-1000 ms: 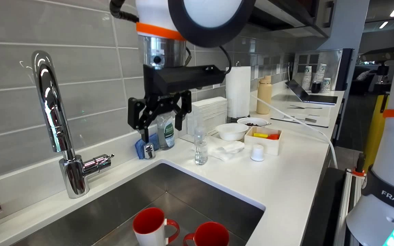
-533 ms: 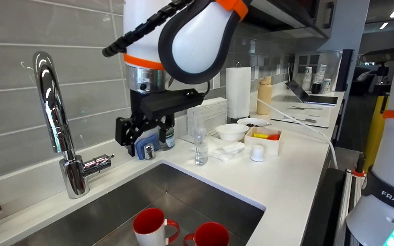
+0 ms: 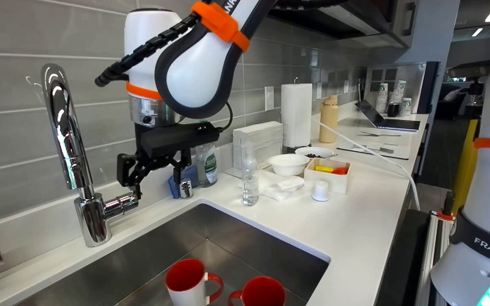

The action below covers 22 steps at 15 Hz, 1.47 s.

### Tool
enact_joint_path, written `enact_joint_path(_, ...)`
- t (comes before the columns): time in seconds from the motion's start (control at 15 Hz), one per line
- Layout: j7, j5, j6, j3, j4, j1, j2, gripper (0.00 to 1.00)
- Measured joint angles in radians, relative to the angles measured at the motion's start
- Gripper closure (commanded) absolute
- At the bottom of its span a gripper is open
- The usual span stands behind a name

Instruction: Open then close the tap

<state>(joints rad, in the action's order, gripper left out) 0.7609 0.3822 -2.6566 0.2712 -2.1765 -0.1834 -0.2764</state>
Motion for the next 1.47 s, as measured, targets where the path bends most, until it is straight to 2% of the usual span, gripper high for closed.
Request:
enact_joint_path(0.27, 0.000, 0.000, 0.036, -0.112, 0.073, -0.105, -0.061, 0.00)
enact_joint_path(0.6, 0.005, -0.001, 0.070, -0.181, 0.137, -0.175, -0.117, 0.00)
enact_joint_path(0.93, 0.028, -0.001, 0.087, -0.232, 0.180, -0.205, -0.147, 0.00)
enact_joint_path(1.47, 0.085, -0.001, 0.093, -0.268, 0.187, -0.216, -0.154, 0.00)
